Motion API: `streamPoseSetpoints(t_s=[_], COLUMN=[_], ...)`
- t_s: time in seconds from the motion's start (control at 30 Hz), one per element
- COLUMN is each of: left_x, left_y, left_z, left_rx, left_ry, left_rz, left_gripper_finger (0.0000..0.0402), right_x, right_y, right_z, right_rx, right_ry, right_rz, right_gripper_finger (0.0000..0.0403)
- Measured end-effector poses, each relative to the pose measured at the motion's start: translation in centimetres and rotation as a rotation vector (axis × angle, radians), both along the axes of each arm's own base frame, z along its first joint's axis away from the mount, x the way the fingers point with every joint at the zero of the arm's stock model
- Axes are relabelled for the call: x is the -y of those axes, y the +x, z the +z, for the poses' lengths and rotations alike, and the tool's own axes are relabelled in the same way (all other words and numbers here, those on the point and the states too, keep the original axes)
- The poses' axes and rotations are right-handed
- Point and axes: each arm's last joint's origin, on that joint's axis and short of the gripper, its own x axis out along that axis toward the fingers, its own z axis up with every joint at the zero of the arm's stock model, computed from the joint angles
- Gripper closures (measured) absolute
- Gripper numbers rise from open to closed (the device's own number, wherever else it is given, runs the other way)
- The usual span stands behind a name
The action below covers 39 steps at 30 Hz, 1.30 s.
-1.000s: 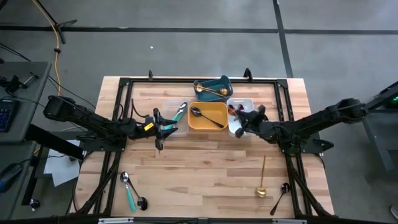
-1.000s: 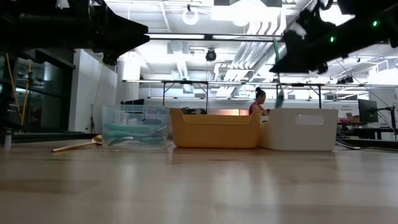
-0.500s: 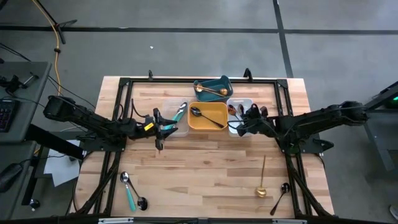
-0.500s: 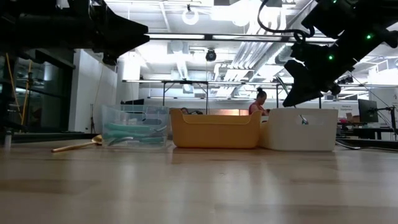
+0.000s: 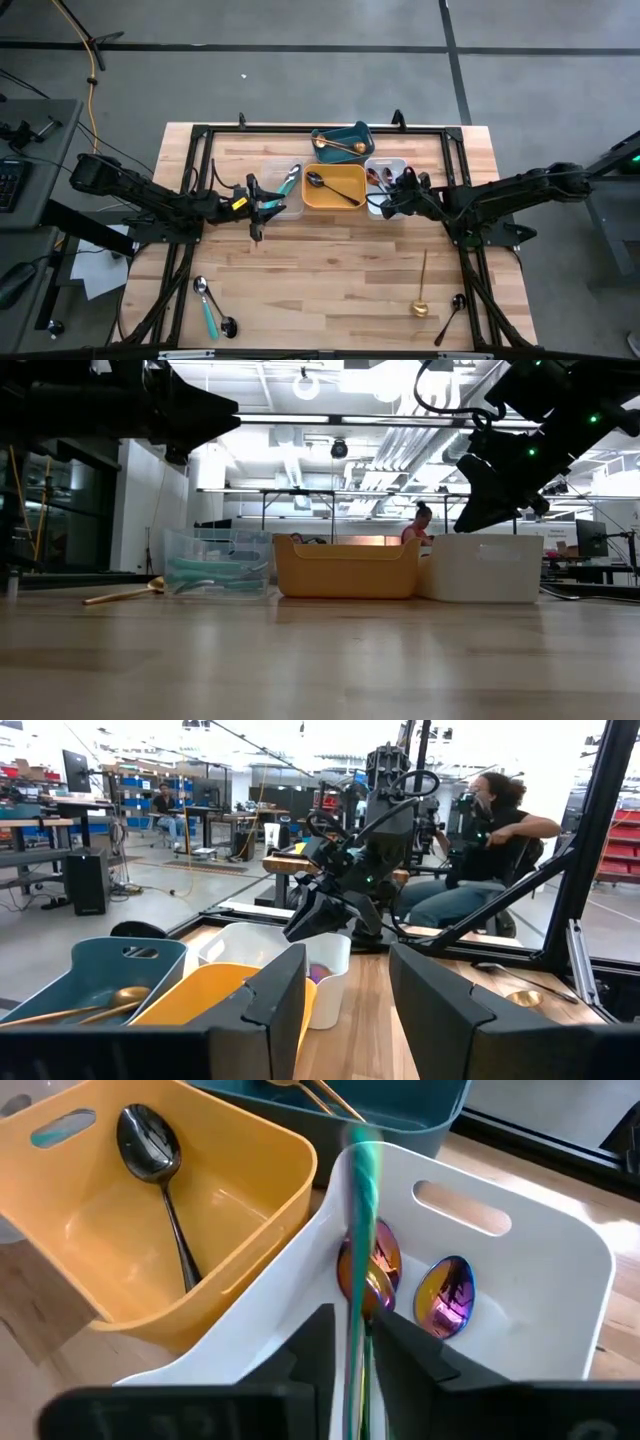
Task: Sort silverware by color (type)
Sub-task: Put the distorted-color spoon into the white bin, then put the gold color spoon into the green bin
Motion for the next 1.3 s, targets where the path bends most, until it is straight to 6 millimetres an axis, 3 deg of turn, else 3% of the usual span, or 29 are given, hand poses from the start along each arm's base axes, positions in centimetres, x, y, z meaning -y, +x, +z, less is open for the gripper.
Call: streamPoseSetpoints(t_s=[0.33, 0.5, 0.7, 1.0, 1.3], left_x=[0.0, 0.0, 0.0, 0.0, 0.0], left_y=[0.0, 0.0, 0.0, 0.0, 0.0], left_z=[-0.1, -0.1, -0.1, -0.1, -0.1], left_rx=[-0.009, -0.009, -0.008, -0.007, -0.007], left_ry=[0.002, 0.002, 0.001, 0.001, 0.0], left_rz=[0.0, 0.0, 0.0, 0.0, 0.0], left_gripper_finger=[0.0261, 0.0261, 0.0261, 0.0261, 0.0261], right_x=[0.1, 0.0, -1.4, -3.7, -3.7], right_y=[0.0, 1.0, 3.2, 6.3, 6.8], right_z=[0.2, 1.2, 2.3, 2.3, 2.1], right_rx=[0.0, 0.096, 0.213, 0.432, 0.486], right_ry=[-0.046, -0.1, -0.187, -0.253, -0.273], right_rz=[-0.012, 0.03, 0.286, 0.804, 0.848], right_gripper_finger=[0.0315, 0.0315, 0.0314, 0.0314, 0.0314])
